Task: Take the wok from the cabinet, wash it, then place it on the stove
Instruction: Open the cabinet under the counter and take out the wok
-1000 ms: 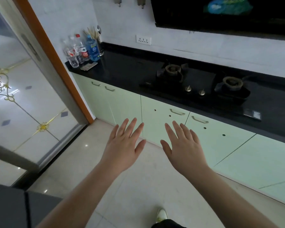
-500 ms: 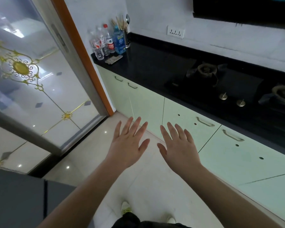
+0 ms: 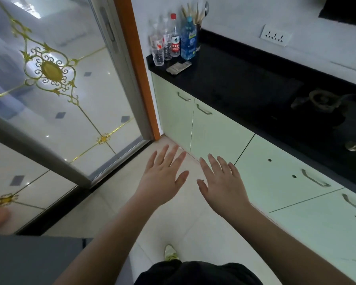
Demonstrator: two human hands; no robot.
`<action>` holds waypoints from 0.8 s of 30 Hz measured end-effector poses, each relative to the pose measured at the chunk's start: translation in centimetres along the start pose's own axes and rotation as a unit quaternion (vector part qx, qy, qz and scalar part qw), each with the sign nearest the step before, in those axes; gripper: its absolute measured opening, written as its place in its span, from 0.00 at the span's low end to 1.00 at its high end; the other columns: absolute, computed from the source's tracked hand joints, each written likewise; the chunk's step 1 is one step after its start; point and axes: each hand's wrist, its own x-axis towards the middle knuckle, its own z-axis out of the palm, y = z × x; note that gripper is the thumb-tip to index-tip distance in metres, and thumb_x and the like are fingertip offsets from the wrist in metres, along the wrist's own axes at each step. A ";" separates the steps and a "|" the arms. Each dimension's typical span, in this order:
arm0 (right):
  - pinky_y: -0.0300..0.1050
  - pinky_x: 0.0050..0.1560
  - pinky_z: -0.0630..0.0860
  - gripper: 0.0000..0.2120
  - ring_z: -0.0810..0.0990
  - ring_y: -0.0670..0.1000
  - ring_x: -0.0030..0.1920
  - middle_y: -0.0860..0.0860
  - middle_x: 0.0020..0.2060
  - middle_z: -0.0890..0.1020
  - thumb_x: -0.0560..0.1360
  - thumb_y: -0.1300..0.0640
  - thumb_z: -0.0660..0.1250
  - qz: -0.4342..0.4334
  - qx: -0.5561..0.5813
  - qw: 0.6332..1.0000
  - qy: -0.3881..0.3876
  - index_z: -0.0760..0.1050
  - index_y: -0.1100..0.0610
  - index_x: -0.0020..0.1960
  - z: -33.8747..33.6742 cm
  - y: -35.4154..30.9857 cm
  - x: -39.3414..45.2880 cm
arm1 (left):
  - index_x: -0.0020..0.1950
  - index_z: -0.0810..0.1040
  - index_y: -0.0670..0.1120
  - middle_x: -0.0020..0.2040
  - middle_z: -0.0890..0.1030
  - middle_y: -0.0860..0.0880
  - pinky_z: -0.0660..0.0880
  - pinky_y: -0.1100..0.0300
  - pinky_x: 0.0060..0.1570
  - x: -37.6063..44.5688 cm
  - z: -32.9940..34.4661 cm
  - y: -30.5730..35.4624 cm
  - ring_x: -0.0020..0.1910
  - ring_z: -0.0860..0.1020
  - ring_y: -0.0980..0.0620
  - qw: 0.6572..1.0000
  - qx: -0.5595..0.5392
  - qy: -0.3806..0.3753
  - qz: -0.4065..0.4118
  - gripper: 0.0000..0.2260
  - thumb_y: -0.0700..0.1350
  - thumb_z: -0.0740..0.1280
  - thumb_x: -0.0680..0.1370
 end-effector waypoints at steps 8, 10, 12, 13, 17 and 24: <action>0.55 0.76 0.49 0.29 0.50 0.55 0.78 0.52 0.79 0.52 0.81 0.41 0.44 0.015 -0.004 1.000 -0.019 0.47 0.51 0.79 -0.5 -2.4 7.8 | 0.80 0.44 0.57 0.81 0.42 0.52 0.34 0.48 0.75 5.1 -0.2 -7.0 0.78 0.35 0.50 1.000 -0.016 -0.013 -0.016 0.34 0.67 0.32 0.76; 0.55 0.76 0.48 0.29 0.49 0.55 0.78 0.52 0.79 0.53 0.81 0.41 0.44 0.017 -0.007 1.000 -0.019 0.47 0.51 0.79 -0.6 -2.4 9.9 | 0.80 0.44 0.57 0.81 0.42 0.52 0.34 0.49 0.74 6.7 -0.1 -7.7 0.78 0.35 0.50 1.000 -0.016 -0.019 -0.012 0.32 0.66 0.35 0.78; 0.56 0.77 0.47 0.29 0.49 0.55 0.78 0.53 0.79 0.53 0.81 0.41 0.44 0.016 -0.001 1.000 -0.017 0.47 0.51 0.79 -0.7 -2.6 12.2 | 0.80 0.44 0.57 0.81 0.42 0.53 0.35 0.49 0.75 8.5 0.1 -8.4 0.78 0.36 0.51 1.000 -0.017 -0.025 -0.007 0.30 0.65 0.38 0.80; 0.56 0.77 0.47 0.29 0.49 0.55 0.78 0.53 0.79 0.53 0.81 0.41 0.44 0.015 0.008 1.000 -0.018 0.47 0.51 0.79 -0.8 -2.7 13.5 | 0.80 0.44 0.57 0.81 0.42 0.53 0.36 0.50 0.75 9.7 0.2 -8.7 0.78 0.36 0.51 0.999 -0.023 -0.028 -0.005 0.29 0.64 0.39 0.80; 0.56 0.76 0.48 0.28 0.50 0.55 0.78 0.52 0.79 0.54 0.82 0.41 0.43 0.019 0.040 0.999 -0.009 0.49 0.51 0.79 -0.5 -1.4 19.0 | 0.80 0.44 0.57 0.81 0.43 0.54 0.36 0.49 0.75 15.4 0.5 -9.8 0.78 0.37 0.51 0.999 -0.020 -0.036 0.015 0.29 0.65 0.41 0.80; 0.56 0.77 0.48 0.29 0.49 0.55 0.78 0.52 0.79 0.52 0.81 0.41 0.42 0.033 0.061 0.997 -0.037 0.46 0.51 0.79 -0.8 2.8 26.2 | 0.79 0.46 0.57 0.81 0.46 0.53 0.33 0.51 0.71 23.7 0.3 -10.7 0.78 0.39 0.52 0.999 0.020 -0.040 0.024 0.29 0.66 0.41 0.80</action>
